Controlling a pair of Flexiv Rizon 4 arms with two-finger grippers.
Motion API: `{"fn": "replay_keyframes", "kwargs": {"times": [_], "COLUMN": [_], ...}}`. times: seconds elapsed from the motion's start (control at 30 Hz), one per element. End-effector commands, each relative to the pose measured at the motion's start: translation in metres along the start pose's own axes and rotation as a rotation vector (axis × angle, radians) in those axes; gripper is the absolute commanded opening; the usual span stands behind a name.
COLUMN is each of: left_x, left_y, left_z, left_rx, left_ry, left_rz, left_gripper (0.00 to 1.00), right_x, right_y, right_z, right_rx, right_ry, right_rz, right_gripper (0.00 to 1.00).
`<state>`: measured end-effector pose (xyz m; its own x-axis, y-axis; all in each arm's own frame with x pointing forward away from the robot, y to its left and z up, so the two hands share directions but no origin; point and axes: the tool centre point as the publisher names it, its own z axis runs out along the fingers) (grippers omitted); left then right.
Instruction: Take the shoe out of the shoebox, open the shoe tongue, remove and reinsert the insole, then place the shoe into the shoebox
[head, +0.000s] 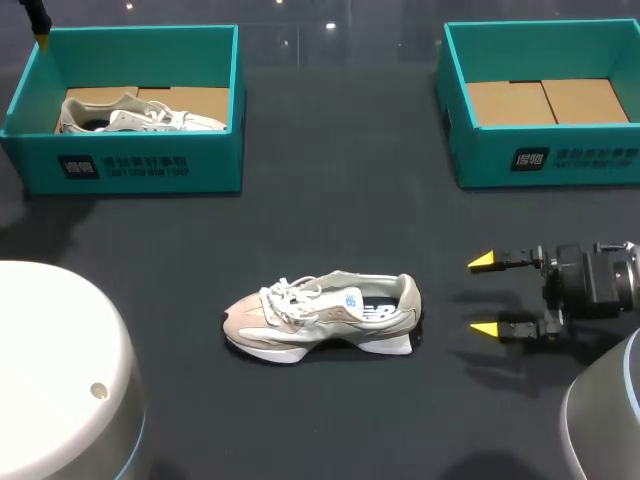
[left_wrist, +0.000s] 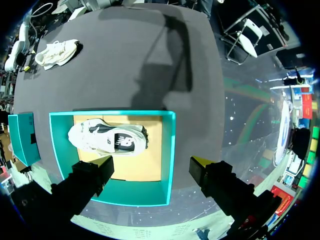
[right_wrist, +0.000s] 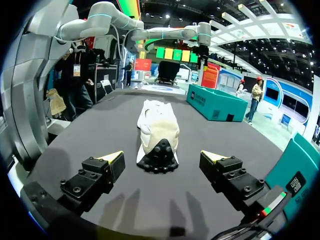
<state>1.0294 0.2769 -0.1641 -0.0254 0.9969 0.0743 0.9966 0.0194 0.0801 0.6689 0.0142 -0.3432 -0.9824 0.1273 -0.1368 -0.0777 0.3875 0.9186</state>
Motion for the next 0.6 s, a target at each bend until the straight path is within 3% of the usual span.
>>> {"fn": "replay_keyframes", "kwargs": {"times": [0.03, 0.07, 0.3, 0.6], "left_x": [0.0, 0.0, 0.0, 0.0], "left_y": [-0.001, -0.001, -0.001, -0.001], "left_z": [0.0, 0.0, 0.0, 0.0], "left_rx": [-0.001, -0.001, -0.001, -0.001], "left_ry": [0.002, 0.002, 0.002, 0.002], "left_rz": [0.001, 0.001, 0.001, 0.001], "left_gripper": [1.0, 1.0, 1.0, 1.0], "right_x": [-0.006, -0.008, -0.014, -0.016], "right_y": [-0.016, -0.023, -0.053, -0.06], "right_z": [-0.011, -0.015, -0.027, -0.02], "right_rx": [0.048, 0.076, 0.023, 0.009], "right_ry": [0.007, 0.014, 0.037, 0.062], "right_rz": [0.031, 0.037, 0.07, 0.09], "right_gripper": [1.0, 1.0, 1.0, 1.0]}}
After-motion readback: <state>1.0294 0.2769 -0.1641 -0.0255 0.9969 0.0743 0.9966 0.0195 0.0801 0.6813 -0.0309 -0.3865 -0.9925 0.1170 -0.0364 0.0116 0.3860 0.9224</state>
